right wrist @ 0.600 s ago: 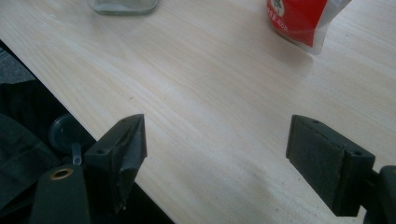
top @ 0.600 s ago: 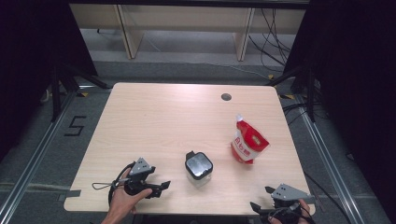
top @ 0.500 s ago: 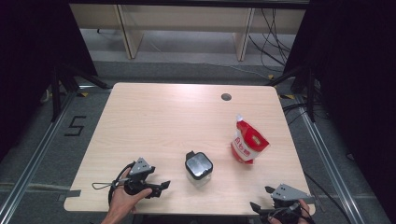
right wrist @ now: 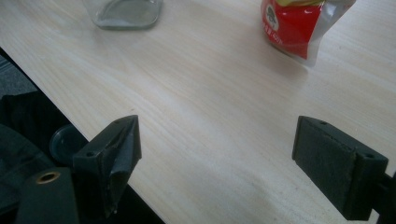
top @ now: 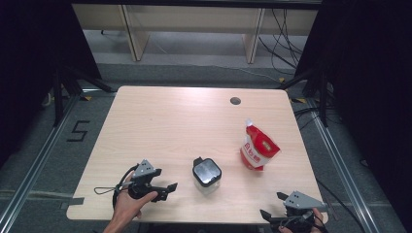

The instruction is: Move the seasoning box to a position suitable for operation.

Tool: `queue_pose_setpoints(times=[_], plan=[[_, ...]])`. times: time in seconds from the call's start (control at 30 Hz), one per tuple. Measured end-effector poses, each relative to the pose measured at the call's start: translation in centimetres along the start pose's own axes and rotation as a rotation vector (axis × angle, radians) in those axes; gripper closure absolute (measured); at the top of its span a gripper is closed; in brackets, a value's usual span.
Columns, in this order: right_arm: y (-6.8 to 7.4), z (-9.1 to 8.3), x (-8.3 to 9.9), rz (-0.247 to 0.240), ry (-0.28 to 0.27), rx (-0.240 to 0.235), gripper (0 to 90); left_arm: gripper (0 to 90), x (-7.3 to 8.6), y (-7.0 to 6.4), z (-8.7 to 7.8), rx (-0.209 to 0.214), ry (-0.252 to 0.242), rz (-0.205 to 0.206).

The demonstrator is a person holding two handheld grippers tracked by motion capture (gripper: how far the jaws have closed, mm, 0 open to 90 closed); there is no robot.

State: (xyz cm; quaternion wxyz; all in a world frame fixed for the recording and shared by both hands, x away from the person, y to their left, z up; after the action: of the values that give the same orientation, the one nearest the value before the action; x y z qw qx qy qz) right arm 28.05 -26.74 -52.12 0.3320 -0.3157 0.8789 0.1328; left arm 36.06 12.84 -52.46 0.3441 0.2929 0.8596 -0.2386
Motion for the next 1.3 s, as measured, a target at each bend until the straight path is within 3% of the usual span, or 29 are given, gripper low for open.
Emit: queue_pose_setpoints(times=[0.1,0.23,0.27,0.4,0.43,0.53,0.67,0.7,0.73,0.8,0.83,0.97,1.07,1.3], plan=[[0.0,0.0,0.0,-0.006,0.005,-0.037,16.8,16.3,-0.7,0.2,-0.4,-0.005,0.004,0.031],[-0.1,-0.2,0.0,-0.001,-0.009,-0.019,20.5,16.3,-1.7,0.2,-0.9,-0.003,-0.019,0.042],[0.0,-0.2,0.0,0.019,-0.016,-0.010,21.1,16.2,-2.0,0.1,-1.0,-0.003,-0.023,0.046],[-0.2,-0.3,-0.1,-0.013,-0.014,0.018,22.9,16.2,-3.1,-0.3,-1.1,-0.001,-0.037,0.068],[-0.2,-0.3,-0.1,-0.013,-0.014,0.018,22.9,16.2,-3.4,-0.5,-1.2,0.000,-0.037,0.062],[0.0,-0.4,-0.1,-0.009,-0.006,0.007,25.3,17.0,-4.7,-0.7,-1.5,-0.005,-0.041,0.101],[0.0,-0.3,0.0,0.000,-0.007,0.001,27.0,23.2,-6.0,-1.5,-1.2,0.000,-0.050,0.122],[0.1,-0.3,0.0,0.009,-0.004,-0.001,27.6,26.1,-6.3,-1.6,-1.1,0.002,-0.045,0.150],[-0.1,-0.4,-0.1,-0.023,-0.009,0.008,27.5,29.6,-6.4,-1.8,-0.9,0.009,-0.041,0.155],[0.1,-0.3,0.0,-0.018,-0.001,0.010,28.2,35.9,-6.6,-1.9,-0.7,0.006,-0.036,0.166],[-0.1,-0.2,-0.1,-0.046,-0.014,0.016,28.5,40.2,-6.8,-2.0,-0.6,0.010,-0.037,0.180],[0.0,-0.2,0.0,-0.033,-0.004,0.015,28.9,58.1,-7.5,-2.4,-0.2,0.002,-0.049,0.216],[0.0,-0.2,-0.1,-0.029,-0.008,0.017,29.0,71.8,-8.2,-3.1,0.2,0.020,-0.051,0.236],[0.1,-0.2,0.0,-0.019,0.002,0.009,29.1,83.1,-10.2,-4.3,1.7,0.035,-0.052,0.246]])
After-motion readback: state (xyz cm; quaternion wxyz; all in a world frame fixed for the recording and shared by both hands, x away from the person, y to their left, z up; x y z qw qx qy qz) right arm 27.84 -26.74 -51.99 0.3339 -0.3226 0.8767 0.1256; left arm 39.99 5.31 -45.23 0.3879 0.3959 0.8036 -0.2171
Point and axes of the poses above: each handheld gripper's, and its own axes: z roughly forward along the jaws, x roughly out of its underside, y roughly to its left, the point moved 5 cm from there along z, roughly forward along the jaws, and after that the axes turned 8 degrees about y, right-handed, at the moved point
